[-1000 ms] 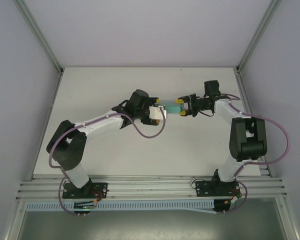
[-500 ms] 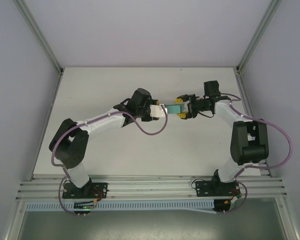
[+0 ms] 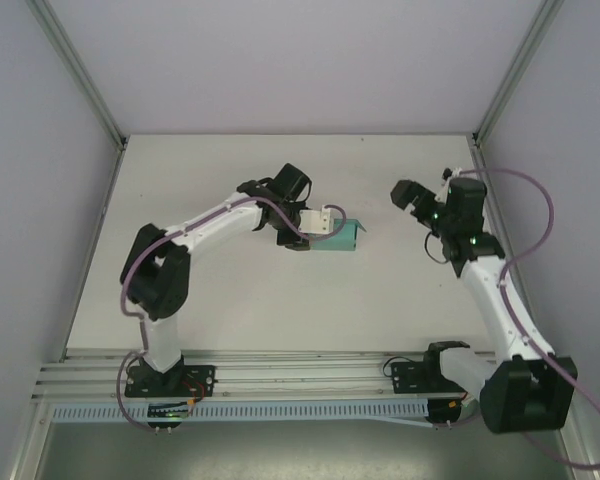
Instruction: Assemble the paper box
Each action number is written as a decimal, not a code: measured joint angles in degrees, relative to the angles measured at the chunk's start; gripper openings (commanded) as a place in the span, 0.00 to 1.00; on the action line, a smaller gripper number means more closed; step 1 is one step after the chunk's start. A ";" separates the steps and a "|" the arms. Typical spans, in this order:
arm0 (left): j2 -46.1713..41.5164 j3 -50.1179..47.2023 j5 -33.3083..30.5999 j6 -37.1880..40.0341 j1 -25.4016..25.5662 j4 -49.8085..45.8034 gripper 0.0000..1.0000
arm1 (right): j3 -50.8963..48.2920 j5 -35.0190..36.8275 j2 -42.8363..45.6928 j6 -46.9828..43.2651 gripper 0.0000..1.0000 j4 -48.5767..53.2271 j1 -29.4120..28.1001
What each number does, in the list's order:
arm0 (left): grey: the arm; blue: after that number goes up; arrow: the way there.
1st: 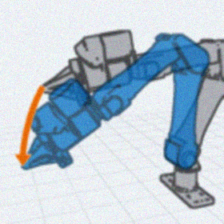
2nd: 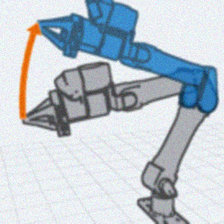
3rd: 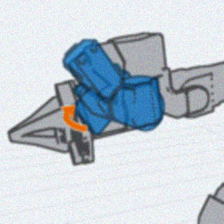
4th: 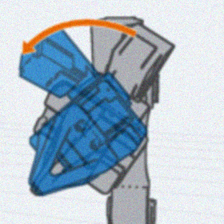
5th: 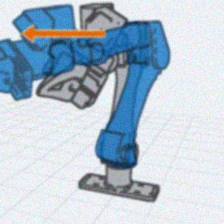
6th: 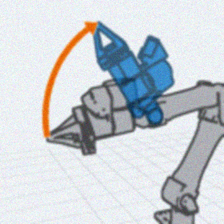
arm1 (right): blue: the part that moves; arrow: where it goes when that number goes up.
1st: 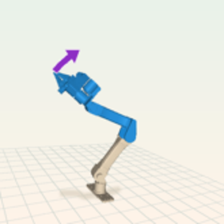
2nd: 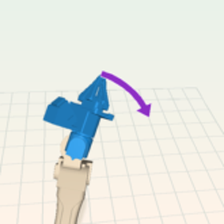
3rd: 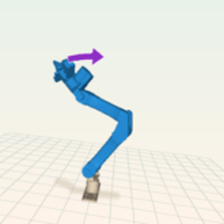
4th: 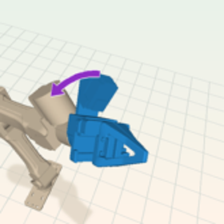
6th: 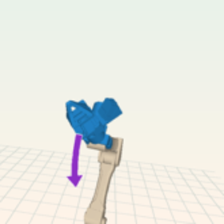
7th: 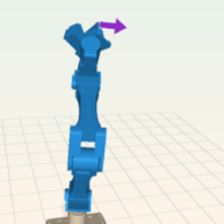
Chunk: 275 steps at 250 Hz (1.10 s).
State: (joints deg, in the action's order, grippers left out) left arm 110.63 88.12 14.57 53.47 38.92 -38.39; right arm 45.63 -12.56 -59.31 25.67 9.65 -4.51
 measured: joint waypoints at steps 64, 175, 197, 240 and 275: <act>4.31 4.35 1.36 -2.36 -1.62 -6.95 0.55 | 4.28 -11.78 -5.44 -13.81 0.87 4.90 -4.15; 5.09 4.13 1.92 -2.75 -2.23 -8.28 0.56 | 16.76 -6.78 -21.75 -28.70 0.55 18.12 -15.74; 5.09 4.13 1.92 -2.75 -2.23 -8.28 0.56 | 18.40 -7.02 -24.11 -29.92 0.52 19.52 -16.83; 5.09 4.09 1.90 -2.75 -2.23 -8.20 0.57 | 18.73 -8.37 -25.03 -31.41 0.47 20.79 -17.09; 5.09 3.93 1.84 -2.75 -2.23 -7.67 0.57 | 19.17 -8.55 -25.88 -32.59 0.32 21.29 -17.27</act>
State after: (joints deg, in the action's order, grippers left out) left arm 115.72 92.05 16.40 50.72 36.69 -46.06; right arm 64.79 -21.10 -85.19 -6.92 30.94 -21.78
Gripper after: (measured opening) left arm 0.568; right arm 0.364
